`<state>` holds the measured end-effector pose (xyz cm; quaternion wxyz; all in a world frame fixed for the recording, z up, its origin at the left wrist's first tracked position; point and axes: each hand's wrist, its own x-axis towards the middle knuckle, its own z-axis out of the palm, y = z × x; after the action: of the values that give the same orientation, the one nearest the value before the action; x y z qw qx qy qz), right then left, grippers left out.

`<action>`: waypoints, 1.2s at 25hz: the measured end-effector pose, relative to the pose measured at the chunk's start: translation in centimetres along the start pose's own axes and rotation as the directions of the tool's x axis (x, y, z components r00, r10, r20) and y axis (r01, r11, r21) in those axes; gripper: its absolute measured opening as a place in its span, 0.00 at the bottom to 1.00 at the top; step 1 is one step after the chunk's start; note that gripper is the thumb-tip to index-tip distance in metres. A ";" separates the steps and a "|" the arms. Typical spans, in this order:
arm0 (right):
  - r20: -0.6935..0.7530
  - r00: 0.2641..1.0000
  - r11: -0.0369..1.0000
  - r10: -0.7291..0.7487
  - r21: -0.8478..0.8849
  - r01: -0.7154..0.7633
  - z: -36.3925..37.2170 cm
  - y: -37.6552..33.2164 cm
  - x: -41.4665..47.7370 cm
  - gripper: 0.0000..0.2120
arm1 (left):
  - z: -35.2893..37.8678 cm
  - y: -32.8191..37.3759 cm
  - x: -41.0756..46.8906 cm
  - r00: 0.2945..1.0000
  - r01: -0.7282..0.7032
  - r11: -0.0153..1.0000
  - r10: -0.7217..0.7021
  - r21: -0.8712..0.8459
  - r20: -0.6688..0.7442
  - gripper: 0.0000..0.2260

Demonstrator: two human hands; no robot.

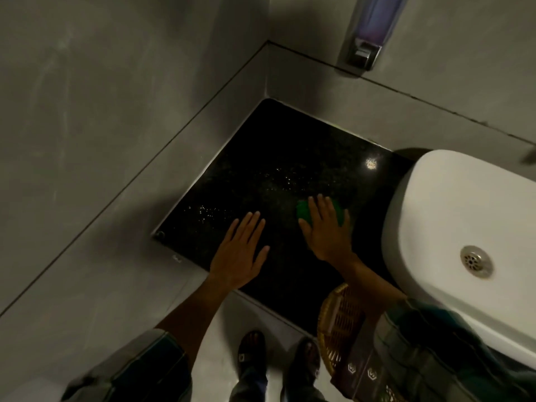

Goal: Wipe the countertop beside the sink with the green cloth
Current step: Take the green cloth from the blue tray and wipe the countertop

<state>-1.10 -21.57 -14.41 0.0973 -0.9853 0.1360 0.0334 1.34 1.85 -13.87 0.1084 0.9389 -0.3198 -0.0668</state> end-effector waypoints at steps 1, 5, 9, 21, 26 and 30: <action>-0.076 0.987 0.990 0.140 0.040 -0.137 -0.1 0.9 0.7 0.29 | 0.1 0.0 -0.1 1.000 0.005 1.000 -0.005 0.000 -0.007 0.29; -0.156 0.752 0.759 0.640 0.283 -0.587 -1.4 2.3 4.8 0.30 | 0.4 -0.2 0.1 0.999 0.020 0.999 -0.021 -0.049 -0.025 0.29; -0.040 0.938 0.927 0.345 0.174 -0.333 -2.3 -4.1 11.1 0.29 | 0.7 -0.3 0.2 0.998 0.040 0.998 -0.042 -0.054 -0.041 0.31; -0.206 0.838 0.859 0.505 0.216 -0.465 -1.5 3.0 6.5 0.25 | 0.4 -0.4 0.1 0.998 0.063 0.988 -0.066 -0.140 -0.022 0.34; -0.156 0.693 0.701 0.704 0.309 -0.642 -4.1 7.6 15.5 0.28 | 0.6 -0.5 0.3 0.997 0.067 0.986 -0.073 -0.153 -0.034 0.34; -0.114 0.754 0.751 0.647 0.271 -0.603 -3.5 4.8 16.6 0.28 | 0.4 -0.3 0.5 0.996 0.078 0.990 -0.082 -0.115 -0.029 0.34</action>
<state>13.69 -31.17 -13.39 0.1732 -0.8636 0.4708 -0.0503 1.84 1.72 -14.38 0.1644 0.9443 -0.2756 -0.0732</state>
